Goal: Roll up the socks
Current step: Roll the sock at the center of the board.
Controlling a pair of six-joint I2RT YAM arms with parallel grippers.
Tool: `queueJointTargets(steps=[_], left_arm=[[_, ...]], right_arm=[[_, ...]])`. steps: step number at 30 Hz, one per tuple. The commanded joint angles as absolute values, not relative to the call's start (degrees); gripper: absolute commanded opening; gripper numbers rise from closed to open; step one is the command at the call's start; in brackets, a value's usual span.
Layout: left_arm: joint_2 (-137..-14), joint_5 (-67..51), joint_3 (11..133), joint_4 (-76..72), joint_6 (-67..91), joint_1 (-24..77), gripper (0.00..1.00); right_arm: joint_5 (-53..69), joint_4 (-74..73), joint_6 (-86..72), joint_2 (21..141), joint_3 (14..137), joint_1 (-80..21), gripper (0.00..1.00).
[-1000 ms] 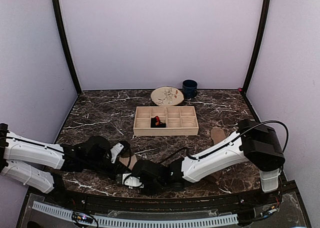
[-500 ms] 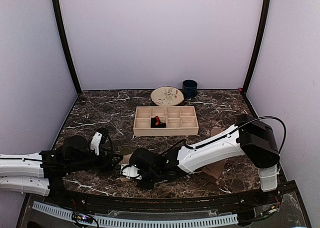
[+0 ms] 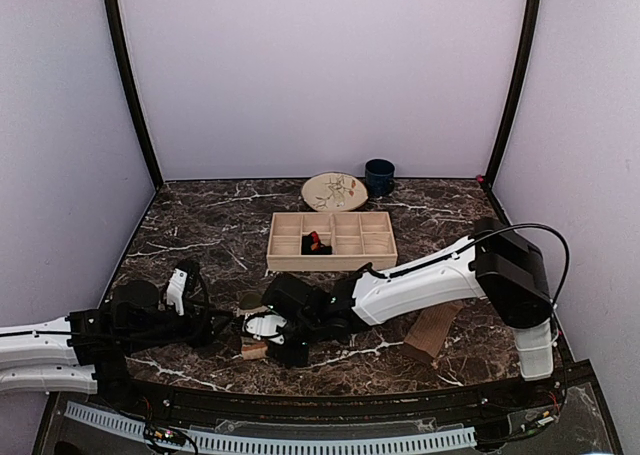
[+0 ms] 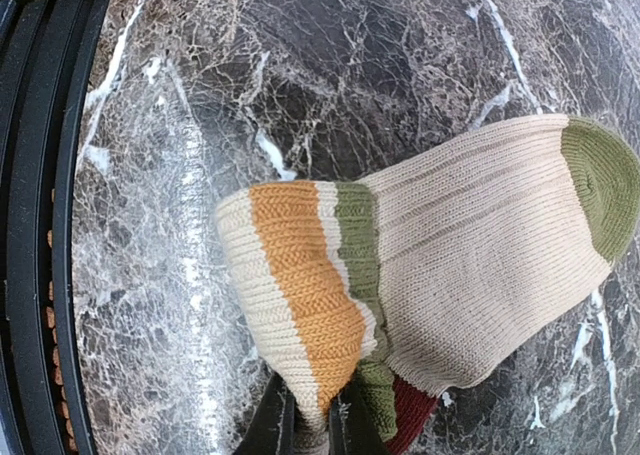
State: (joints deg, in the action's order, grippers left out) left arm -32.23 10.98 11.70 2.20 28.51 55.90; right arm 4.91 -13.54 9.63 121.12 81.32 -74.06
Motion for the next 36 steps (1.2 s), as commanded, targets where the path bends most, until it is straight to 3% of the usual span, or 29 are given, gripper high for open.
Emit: queueJointTargets(steps=[1,12,22,29,36], left_arm=[[-30.7,13.0,11.2,5.3,29.2,56.2,0.61],[-34.8,11.7,12.4,5.1,28.1,56.2,0.61],[-34.1,4.8,12.1,4.6,26.3,56.2,0.55],[-42.5,-2.1,14.0,2.6,24.3,58.8,0.55],[-51.7,-0.1,17.4,2.0,22.7,63.0,0.59]], right_arm=[[9.2,-21.4,7.4,123.7,79.3,-72.7,0.0],[21.5,-22.9,4.8,123.7,79.8,-68.0,0.0],[28.8,-28.7,5.6,128.6,86.5,-66.5,0.0],[30.1,-31.8,6.0,131.1,89.9,-66.5,0.0],[31.2,-34.7,7.0,132.5,92.3,-66.5,0.0]])
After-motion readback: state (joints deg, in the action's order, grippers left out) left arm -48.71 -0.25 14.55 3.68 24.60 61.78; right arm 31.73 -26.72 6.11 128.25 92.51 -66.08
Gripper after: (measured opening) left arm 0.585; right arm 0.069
